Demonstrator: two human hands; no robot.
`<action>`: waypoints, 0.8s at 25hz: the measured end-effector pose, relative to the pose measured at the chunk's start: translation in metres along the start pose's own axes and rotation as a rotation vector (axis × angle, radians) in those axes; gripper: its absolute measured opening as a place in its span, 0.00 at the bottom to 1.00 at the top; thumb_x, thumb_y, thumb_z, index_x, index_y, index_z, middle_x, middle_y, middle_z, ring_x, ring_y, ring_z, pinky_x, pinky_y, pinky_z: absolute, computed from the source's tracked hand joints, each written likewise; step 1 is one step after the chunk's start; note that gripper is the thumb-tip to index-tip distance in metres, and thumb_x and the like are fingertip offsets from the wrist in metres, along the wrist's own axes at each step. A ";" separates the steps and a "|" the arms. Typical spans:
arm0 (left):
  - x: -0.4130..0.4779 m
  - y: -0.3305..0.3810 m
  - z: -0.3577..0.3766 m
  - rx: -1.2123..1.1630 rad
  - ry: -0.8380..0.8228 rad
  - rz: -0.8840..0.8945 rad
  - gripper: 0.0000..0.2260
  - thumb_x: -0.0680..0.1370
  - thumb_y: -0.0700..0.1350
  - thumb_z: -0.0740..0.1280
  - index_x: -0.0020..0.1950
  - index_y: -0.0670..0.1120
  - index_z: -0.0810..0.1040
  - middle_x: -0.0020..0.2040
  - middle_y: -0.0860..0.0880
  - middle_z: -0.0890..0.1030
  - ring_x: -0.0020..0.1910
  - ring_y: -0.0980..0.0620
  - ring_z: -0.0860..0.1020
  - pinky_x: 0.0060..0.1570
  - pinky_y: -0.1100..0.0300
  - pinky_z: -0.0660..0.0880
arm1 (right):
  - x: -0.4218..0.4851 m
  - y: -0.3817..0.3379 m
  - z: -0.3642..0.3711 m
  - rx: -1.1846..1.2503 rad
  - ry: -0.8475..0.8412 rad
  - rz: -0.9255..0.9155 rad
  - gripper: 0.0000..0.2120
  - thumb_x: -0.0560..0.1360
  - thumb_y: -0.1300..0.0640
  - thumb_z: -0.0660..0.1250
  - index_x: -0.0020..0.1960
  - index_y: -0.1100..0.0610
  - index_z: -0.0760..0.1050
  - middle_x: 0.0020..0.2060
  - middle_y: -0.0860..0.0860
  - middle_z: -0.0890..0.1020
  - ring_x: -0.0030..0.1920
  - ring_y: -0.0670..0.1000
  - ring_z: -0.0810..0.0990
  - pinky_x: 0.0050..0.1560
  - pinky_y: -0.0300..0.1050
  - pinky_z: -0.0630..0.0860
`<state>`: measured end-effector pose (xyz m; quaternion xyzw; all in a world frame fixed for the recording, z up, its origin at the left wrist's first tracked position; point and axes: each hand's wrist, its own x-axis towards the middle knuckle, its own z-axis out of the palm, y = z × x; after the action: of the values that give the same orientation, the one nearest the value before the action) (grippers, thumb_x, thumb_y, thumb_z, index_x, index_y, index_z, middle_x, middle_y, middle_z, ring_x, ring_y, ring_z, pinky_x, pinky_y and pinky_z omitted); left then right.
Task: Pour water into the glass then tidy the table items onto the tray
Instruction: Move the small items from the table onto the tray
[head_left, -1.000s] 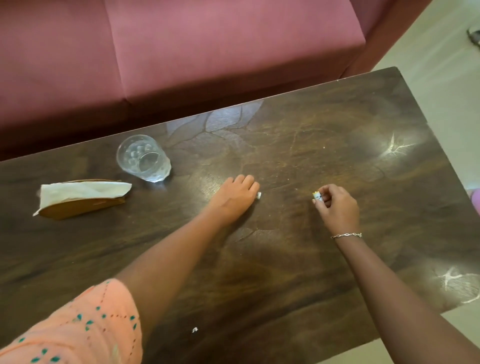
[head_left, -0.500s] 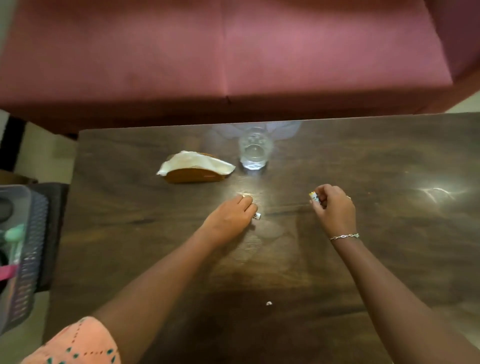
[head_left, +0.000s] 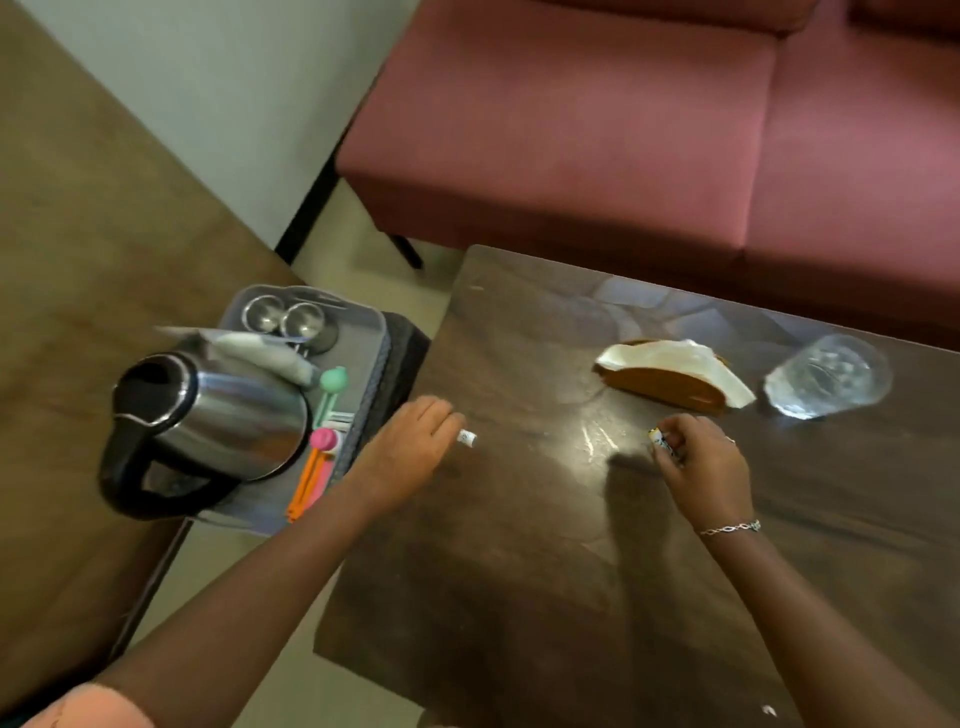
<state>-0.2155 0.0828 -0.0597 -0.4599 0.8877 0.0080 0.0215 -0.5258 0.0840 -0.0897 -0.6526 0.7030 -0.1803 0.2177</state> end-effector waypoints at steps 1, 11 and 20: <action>-0.007 -0.019 -0.003 0.003 0.002 -0.054 0.12 0.68 0.38 0.58 0.44 0.39 0.80 0.39 0.42 0.81 0.38 0.44 0.81 0.35 0.56 0.78 | 0.003 -0.013 0.006 0.003 -0.013 -0.011 0.06 0.69 0.63 0.70 0.45 0.62 0.76 0.41 0.59 0.80 0.41 0.60 0.78 0.40 0.51 0.73; -0.013 -0.163 0.053 0.128 -0.462 -0.377 0.14 0.74 0.32 0.57 0.59 0.39 0.68 0.60 0.40 0.72 0.59 0.41 0.70 0.54 0.51 0.68 | 0.027 -0.104 0.068 0.050 -0.086 -0.083 0.08 0.67 0.64 0.72 0.45 0.60 0.77 0.38 0.53 0.77 0.36 0.51 0.75 0.38 0.45 0.71; -0.007 -0.173 0.114 0.034 -0.584 -0.305 0.12 0.77 0.37 0.59 0.60 0.38 0.69 0.61 0.39 0.73 0.61 0.40 0.70 0.59 0.49 0.69 | 0.036 -0.136 0.106 0.023 -0.215 -0.111 0.06 0.69 0.62 0.71 0.45 0.58 0.78 0.37 0.49 0.75 0.36 0.49 0.74 0.36 0.40 0.66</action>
<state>-0.0664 -0.0077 -0.1720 -0.5655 0.7648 0.1216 0.2838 -0.3561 0.0399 -0.1081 -0.7035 0.6364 -0.1294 0.2889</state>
